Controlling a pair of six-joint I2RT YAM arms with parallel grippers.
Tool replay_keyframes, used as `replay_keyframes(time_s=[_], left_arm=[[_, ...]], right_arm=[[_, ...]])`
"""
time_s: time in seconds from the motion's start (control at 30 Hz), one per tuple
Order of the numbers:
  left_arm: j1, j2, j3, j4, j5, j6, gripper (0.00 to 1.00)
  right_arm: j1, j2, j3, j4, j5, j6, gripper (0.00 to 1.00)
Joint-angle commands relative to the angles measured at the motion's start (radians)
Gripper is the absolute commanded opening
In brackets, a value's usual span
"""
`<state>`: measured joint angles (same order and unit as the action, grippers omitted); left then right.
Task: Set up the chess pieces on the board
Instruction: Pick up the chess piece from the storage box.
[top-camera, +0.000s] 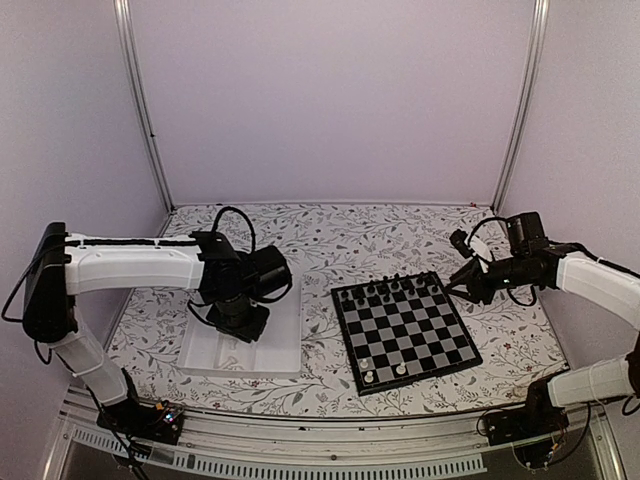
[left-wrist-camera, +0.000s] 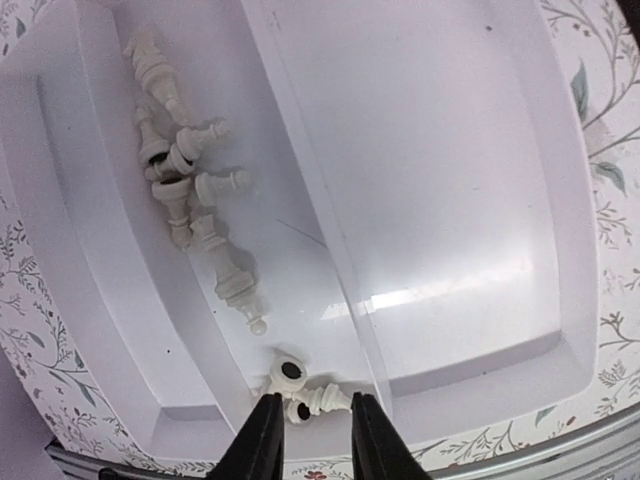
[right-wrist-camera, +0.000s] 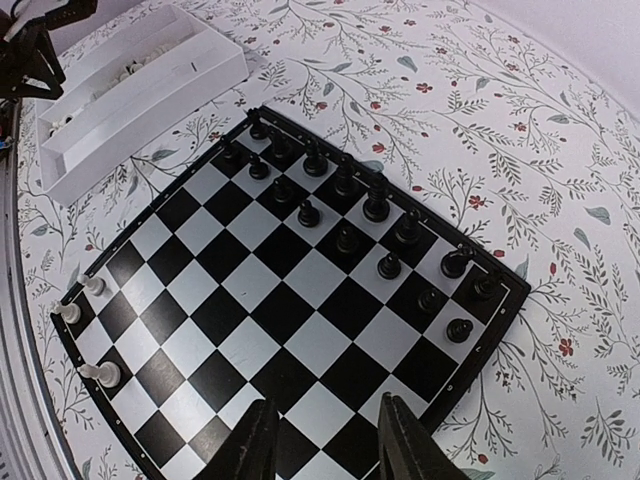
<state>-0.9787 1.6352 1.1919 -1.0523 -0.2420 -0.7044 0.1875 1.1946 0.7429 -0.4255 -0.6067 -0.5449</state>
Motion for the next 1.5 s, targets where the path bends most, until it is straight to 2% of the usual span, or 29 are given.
replay_keyframes(time_s=[0.0, 0.1, 0.63, 0.73, 1.0, 1.13, 1.23, 1.4, 1.47], left_arm=[[0.049, 0.032, -0.026, 0.040, -0.028, -0.057, 0.32], [0.071, 0.055, -0.048, 0.056, -0.029, -0.061, 0.36], [0.163, 0.105, -0.194, 0.236, 0.061, -0.034, 0.30], [0.165, 0.128, -0.201, 0.251, 0.062, -0.038, 0.25], [0.168, 0.123, -0.195, 0.201, 0.049, -0.052, 0.03], [0.137, 0.045, -0.135, 0.082, 0.008, -0.047, 0.00], [0.129, -0.069, -0.145, 0.068, -0.011, 0.001, 0.00], [0.100, -0.271, -0.228, 0.243, 0.070, 0.171, 0.00], [0.050, -0.336, -0.264, 0.377, 0.119, 0.246, 0.00]], right_arm=[[0.011, 0.025, 0.014, -0.010, -0.023, -0.006, 0.37], [0.012, 0.027, 0.012, -0.008, -0.019, -0.004, 0.37], [0.013, 0.057, 0.010, -0.009, -0.016, 0.000, 0.37], [0.012, 0.059, 0.010, -0.010, -0.018, 0.000, 0.37], [0.013, 0.059, 0.012, -0.013, -0.021, 0.000, 0.37], [0.015, 0.048, 0.031, -0.039, -0.027, -0.008, 0.37], [0.023, 0.030, 0.058, -0.062, -0.050, -0.020, 0.37], [0.054, 0.061, 0.183, -0.130, -0.130, -0.016, 0.37], [0.084, 0.079, 0.231, -0.139, -0.160, 0.008, 0.37]])
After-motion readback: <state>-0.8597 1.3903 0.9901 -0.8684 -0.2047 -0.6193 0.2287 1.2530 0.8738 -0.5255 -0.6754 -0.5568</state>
